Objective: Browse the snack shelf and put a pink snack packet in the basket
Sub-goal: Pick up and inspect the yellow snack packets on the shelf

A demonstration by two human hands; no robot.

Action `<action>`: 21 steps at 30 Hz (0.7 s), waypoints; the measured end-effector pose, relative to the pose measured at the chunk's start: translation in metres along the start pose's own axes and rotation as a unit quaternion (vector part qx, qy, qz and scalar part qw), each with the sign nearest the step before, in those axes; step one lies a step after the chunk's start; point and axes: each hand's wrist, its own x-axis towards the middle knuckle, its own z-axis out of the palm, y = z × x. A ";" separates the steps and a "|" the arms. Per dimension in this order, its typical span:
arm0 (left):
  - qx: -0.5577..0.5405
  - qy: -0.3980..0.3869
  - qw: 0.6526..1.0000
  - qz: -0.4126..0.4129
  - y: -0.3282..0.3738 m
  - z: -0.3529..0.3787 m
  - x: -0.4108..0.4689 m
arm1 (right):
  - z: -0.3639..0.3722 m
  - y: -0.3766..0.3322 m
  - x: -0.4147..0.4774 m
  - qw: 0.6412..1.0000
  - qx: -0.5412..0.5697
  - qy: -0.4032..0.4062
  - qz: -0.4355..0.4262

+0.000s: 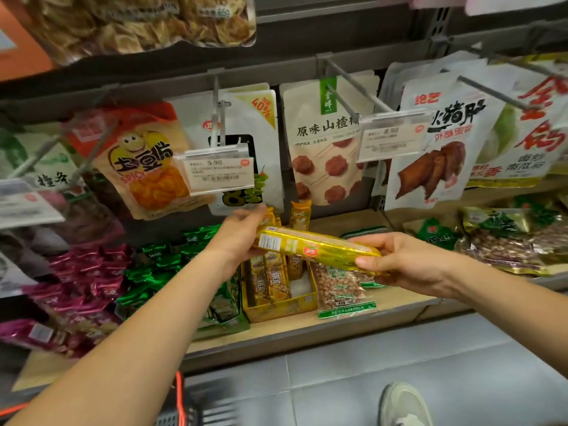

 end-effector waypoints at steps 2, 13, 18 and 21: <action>0.115 -0.039 0.992 -0.040 0.000 -0.003 -0.004 | 0.001 -0.002 0.001 0.999 -0.025 0.040 -0.027; -0.049 -0.165 0.985 0.030 -0.009 -0.027 -0.005 | -0.005 -0.004 -0.010 0.987 0.001 -0.119 0.105; -0.096 -0.106 0.989 -0.023 -0.005 -0.024 -0.005 | 0.007 0.003 -0.002 0.988 -0.135 -0.061 0.039; -0.031 -0.106 0.992 -0.062 -0.006 -0.024 -0.008 | 0.013 0.006 0.003 0.978 -0.209 0.009 0.008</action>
